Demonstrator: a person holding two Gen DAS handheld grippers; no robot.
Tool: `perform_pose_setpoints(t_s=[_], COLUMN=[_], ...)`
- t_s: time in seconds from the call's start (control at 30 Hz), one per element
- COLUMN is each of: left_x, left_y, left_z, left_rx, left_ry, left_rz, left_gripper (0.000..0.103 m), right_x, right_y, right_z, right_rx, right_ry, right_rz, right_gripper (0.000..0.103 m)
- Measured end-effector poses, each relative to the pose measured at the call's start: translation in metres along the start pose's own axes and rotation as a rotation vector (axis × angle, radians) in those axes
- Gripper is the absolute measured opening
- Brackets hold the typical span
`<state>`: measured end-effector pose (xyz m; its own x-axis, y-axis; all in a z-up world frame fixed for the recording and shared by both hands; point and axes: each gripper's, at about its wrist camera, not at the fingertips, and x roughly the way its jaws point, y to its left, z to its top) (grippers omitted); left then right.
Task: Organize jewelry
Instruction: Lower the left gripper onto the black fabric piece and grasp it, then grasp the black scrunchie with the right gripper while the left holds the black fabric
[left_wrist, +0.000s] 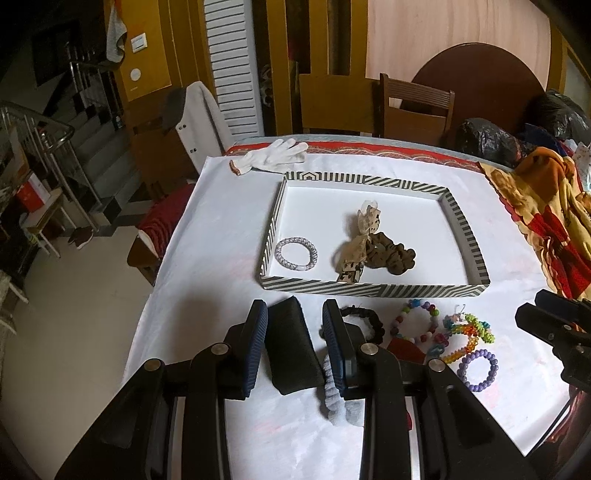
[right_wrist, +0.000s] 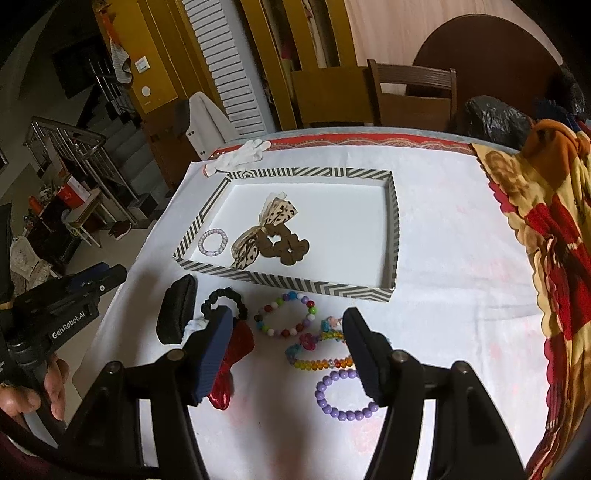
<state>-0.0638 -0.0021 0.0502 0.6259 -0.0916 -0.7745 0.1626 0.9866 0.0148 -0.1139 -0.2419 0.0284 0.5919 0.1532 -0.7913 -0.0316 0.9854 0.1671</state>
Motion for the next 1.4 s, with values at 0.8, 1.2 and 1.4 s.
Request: perform_pose_setpoints(t_s=[0.8, 1.2, 1.4], left_x=[0.037, 0.066, 0.083], left_y=[0.07, 0.056, 0.052], left_z=[-0.017, -0.019, -0.017], left_rx=[-0.236, -0.27, -0.29], left_ry=[0.186, 0.261, 0.301], left_rz=[-0.2, -0.254, -0.289], left_gripper=[0.022, 0.022, 0.022], right_x=[0.01, 0.039, 0.049], right_y=[-0.022, -0.059, -0.065], right_z=[-0.015, -0.037, -0.036], right_rx=[0.022, 0.063, 0.066], right_ry=[0.05, 0.14, 0.16], right_rz=[-0.019, -0.071, -0.084], right_gripper=[0.066, 0.066, 0.066])
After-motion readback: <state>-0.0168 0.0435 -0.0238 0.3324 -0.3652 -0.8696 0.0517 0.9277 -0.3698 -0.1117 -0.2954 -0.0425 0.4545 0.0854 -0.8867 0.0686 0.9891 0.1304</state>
